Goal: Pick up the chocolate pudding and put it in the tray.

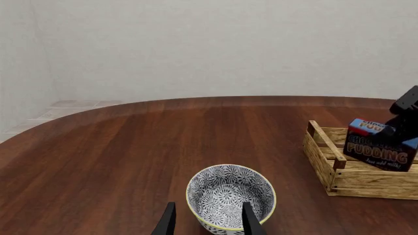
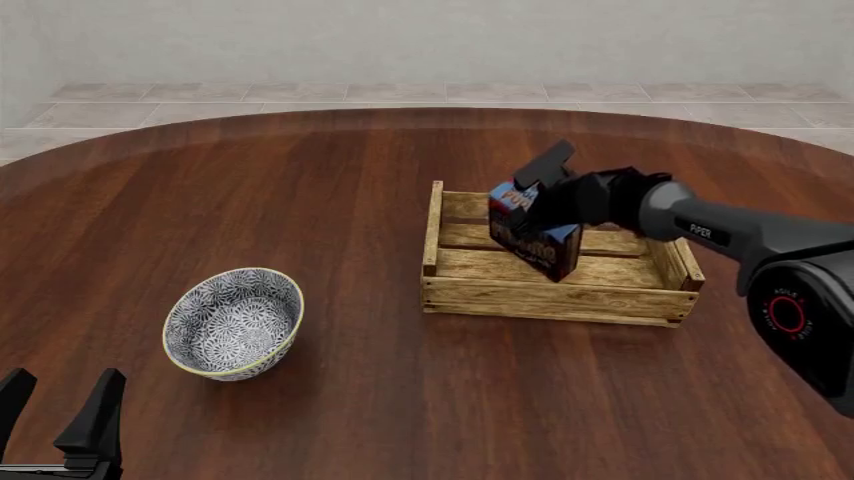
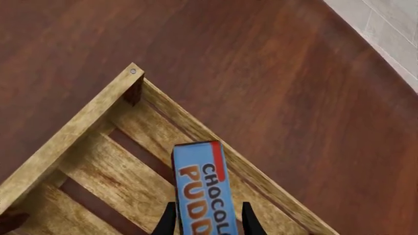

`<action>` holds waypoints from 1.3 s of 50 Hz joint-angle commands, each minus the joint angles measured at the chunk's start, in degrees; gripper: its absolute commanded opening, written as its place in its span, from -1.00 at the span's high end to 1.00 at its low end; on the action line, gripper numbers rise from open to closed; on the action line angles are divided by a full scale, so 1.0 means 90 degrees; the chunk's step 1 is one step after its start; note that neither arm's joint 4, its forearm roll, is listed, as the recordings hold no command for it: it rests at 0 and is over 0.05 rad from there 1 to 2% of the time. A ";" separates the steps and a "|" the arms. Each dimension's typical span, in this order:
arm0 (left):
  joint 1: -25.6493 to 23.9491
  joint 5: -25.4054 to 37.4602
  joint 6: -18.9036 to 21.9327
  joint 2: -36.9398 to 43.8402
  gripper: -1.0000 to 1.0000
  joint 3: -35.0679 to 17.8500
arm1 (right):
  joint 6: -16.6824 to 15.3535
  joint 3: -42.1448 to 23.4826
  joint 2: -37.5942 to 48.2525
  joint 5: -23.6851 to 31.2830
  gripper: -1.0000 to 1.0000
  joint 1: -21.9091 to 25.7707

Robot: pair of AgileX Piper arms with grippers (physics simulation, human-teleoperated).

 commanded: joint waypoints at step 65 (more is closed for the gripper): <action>0.0000 0.0000 0.0000 0.0000 -1.00 0.0000 | 0.0302 0.1689 -0.4440 0.0933 -1.00 0.0250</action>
